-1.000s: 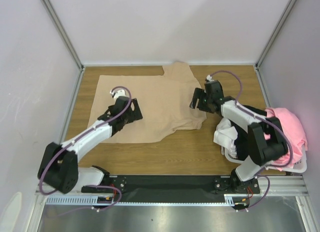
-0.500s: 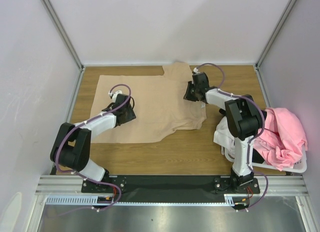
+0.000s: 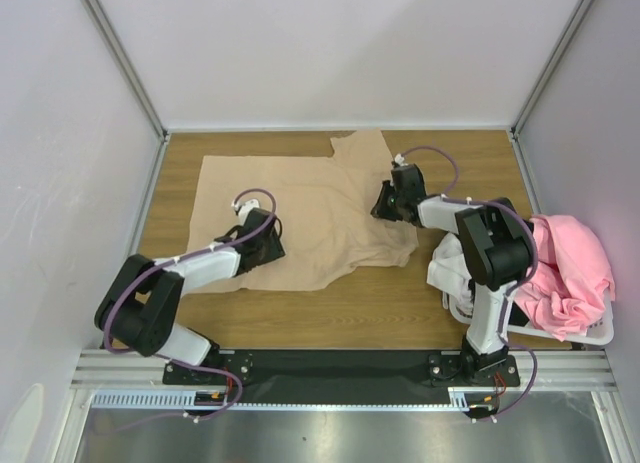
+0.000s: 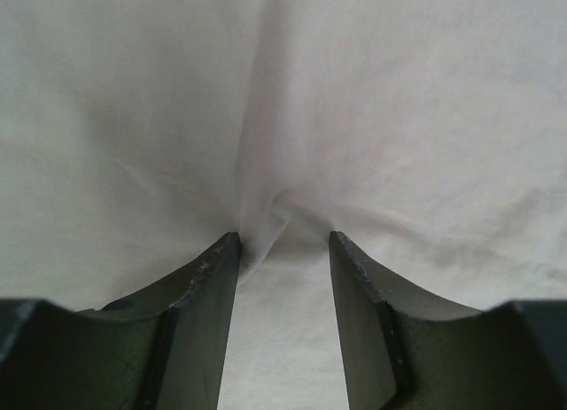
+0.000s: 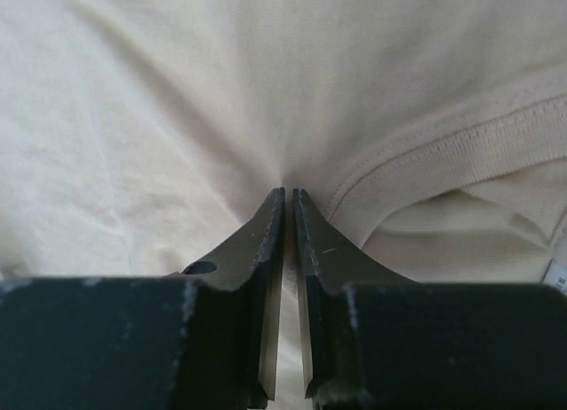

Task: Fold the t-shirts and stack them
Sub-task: Flatten the tshirt out

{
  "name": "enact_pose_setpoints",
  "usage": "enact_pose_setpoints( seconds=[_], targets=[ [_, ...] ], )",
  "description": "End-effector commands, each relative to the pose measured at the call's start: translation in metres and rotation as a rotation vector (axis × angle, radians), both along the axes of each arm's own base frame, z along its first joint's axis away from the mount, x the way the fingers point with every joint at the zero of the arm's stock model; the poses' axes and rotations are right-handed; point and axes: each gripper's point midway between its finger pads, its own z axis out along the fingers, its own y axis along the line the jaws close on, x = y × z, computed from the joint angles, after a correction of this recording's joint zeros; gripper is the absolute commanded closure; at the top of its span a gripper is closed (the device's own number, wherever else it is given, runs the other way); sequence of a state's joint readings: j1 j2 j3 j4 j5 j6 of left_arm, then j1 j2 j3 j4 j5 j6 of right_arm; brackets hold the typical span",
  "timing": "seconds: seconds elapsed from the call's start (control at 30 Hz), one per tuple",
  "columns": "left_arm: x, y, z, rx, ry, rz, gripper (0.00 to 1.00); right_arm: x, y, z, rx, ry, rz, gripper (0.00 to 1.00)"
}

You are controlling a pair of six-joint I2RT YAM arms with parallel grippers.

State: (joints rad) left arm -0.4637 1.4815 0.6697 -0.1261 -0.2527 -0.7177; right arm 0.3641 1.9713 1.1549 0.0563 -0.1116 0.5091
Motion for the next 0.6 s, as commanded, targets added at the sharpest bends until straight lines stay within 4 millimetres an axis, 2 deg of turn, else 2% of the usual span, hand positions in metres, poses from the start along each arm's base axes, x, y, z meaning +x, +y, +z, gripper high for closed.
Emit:
enact_pose_setpoints(
  seconds=[0.0, 0.07, 0.1, 0.13, 0.17, 0.2, 0.23, 0.27, 0.33, 0.4, 0.43, 0.47, 0.53, 0.57],
  targets=[
    [-0.052, -0.007, -0.025, -0.024, 0.125, -0.005, 0.48, -0.041, -0.010, -0.019, -0.035, 0.082, -0.022, 0.86],
    [-0.071, -0.002, -0.032, -0.010, 0.145, -0.003, 0.49, -0.062, -0.015, -0.023, -0.047, 0.104, -0.018, 0.87],
    [-0.076, -0.007, -0.025, -0.029, 0.124, -0.008, 0.48, -0.069, -0.015, -0.023, -0.061, 0.101, -0.015, 0.87],
    [-0.085, -0.004, -0.026, -0.019, 0.137, -0.006, 0.48, -0.082, -0.020, -0.026, -0.075, 0.108, -0.017, 0.86],
    [-0.098, -0.001, -0.031, -0.007, 0.144, 0.000, 0.48, -0.086, -0.022, -0.024, -0.086, 0.100, -0.022, 0.86],
    [-0.100, -0.002, -0.023, -0.030, 0.112, 0.002, 0.48, -0.094, -0.022, -0.025, -0.096, 0.100, -0.012, 0.86],
    [-0.107, 0.001, -0.024, -0.029, 0.113, 0.005, 0.48, -0.104, -0.026, -0.030, -0.109, 0.111, -0.009, 0.85],
    [-0.117, 0.003, -0.028, -0.033, 0.113, 0.007, 0.48, -0.105, -0.028, -0.021, -0.110, 0.085, -0.011, 0.84],
    [-0.116, -0.001, -0.019, -0.085, 0.056, -0.001, 0.47, -0.109, -0.031, -0.018, -0.125, 0.070, 0.011, 0.80],
    [-0.113, 0.001, -0.013, -0.089, 0.009, -0.008, 0.45, -0.101, -0.034, -0.004, -0.143, 0.025, 0.006, 0.78],
    [-0.109, 0.002, -0.004, -0.097, -0.021, -0.005, 0.43, -0.097, -0.035, 0.003, -0.147, 0.011, 0.016, 0.75],
    [-0.099, -0.002, 0.014, -0.098, -0.065, -0.010, 0.41, -0.082, -0.027, 0.023, -0.121, -0.039, 0.021, 0.72],
    [-0.085, 0.000, 0.042, -0.072, -0.133, -0.004, 0.30, -0.073, -0.026, 0.048, -0.106, -0.054, 0.034, 0.63],
    [-0.068, -0.009, 0.075, -0.081, -0.202, -0.020, 0.24, -0.065, -0.026, 0.061, -0.086, -0.073, 0.039, 0.59]
  ],
)
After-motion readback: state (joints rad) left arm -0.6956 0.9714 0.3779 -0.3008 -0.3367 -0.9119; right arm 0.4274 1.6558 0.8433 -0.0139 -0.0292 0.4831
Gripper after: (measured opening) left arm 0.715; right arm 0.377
